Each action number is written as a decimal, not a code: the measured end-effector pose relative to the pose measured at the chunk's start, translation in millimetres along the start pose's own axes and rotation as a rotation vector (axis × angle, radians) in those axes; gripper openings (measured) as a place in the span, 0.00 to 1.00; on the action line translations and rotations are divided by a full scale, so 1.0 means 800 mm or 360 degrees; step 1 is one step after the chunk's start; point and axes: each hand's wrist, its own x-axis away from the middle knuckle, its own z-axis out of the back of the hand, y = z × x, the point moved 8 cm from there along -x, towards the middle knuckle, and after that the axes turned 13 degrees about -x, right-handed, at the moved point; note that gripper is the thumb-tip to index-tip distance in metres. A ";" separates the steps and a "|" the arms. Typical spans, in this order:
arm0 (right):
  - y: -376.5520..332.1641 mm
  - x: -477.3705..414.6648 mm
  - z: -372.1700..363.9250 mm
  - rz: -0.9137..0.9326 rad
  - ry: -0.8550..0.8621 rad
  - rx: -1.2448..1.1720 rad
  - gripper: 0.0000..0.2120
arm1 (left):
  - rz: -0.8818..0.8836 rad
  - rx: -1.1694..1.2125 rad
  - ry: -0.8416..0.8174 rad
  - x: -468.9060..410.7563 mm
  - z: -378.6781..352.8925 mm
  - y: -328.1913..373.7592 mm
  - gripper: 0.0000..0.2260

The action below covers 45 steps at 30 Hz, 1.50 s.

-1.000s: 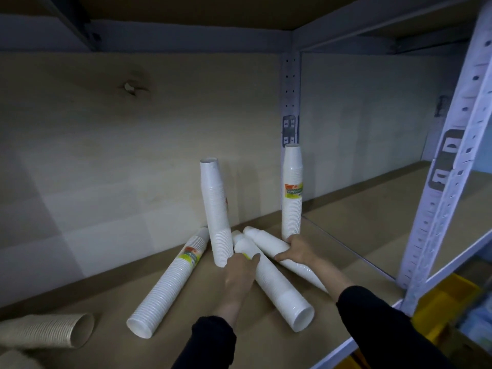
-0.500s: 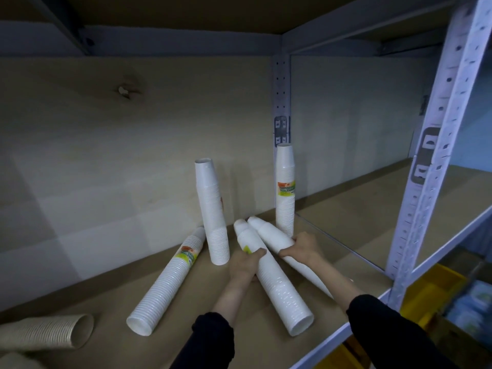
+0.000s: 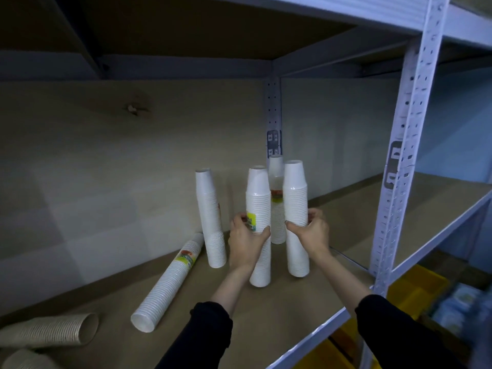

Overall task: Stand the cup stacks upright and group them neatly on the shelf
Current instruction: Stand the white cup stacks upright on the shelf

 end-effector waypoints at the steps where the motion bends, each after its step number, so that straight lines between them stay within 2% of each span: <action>1: 0.002 0.000 0.001 0.0001 0.0018 -0.0016 0.27 | -0.0016 0.0007 0.0011 -0.001 0.000 0.001 0.27; 14: 0.021 0.007 -0.006 0.0038 0.0051 -0.0042 0.27 | -0.0029 0.0035 -0.0043 -0.006 -0.013 -0.014 0.28; 26: 0.025 0.021 -0.002 -0.0014 0.0060 0.0028 0.25 | 0.0080 -0.0026 -0.0104 -0.008 -0.003 -0.027 0.27; 40: 0.038 0.069 0.012 -0.0191 0.0021 0.0189 0.21 | 0.0125 -0.0282 -0.0206 0.027 0.019 -0.053 0.20; 45: 0.044 0.113 -0.010 -0.0276 -0.0114 0.0142 0.19 | 0.0172 -0.0321 -0.0146 0.058 0.044 -0.083 0.16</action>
